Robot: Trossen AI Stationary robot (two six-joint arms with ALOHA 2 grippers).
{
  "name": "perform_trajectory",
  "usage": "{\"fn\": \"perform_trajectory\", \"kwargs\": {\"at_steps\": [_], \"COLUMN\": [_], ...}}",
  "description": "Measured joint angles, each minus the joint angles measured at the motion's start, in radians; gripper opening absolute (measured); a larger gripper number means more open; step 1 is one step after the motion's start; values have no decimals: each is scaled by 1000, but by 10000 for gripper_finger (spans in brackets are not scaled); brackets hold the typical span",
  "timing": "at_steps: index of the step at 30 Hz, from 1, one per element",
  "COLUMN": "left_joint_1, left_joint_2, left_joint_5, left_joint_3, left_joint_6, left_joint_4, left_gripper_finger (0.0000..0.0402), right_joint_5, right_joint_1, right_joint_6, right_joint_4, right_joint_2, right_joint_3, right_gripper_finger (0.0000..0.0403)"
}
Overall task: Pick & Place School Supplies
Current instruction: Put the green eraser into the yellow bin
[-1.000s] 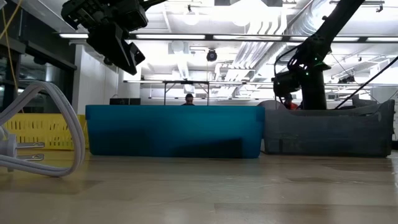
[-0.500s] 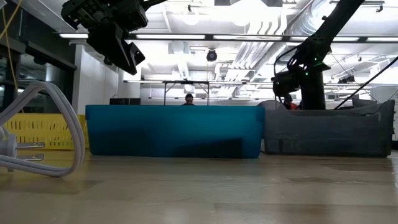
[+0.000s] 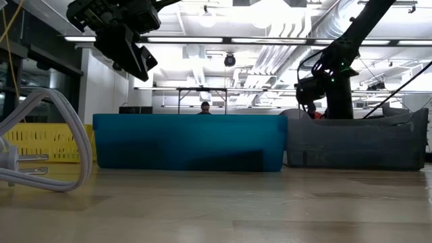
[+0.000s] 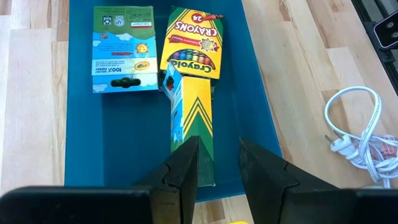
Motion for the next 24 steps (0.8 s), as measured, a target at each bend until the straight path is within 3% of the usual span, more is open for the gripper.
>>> {"fn": "perform_trajectory", "kwargs": {"at_steps": [10, 24], "left_joint_1": [0, 0], "left_joint_2": [0, 0], "left_joint_5": [0, 0], "left_joint_3": [0, 0], "left_joint_6": [0, 0], "left_joint_4": [0, 0], "left_gripper_finger": [108, 108], "right_joint_5": [14, -34], "right_joint_1": [26, 45], "right_joint_6": [-78, -135], "right_joint_4": [8, 36], "right_joint_2": [-15, -151], "right_joint_3": [-1, -4], "right_gripper_finger": [88, 84]}}
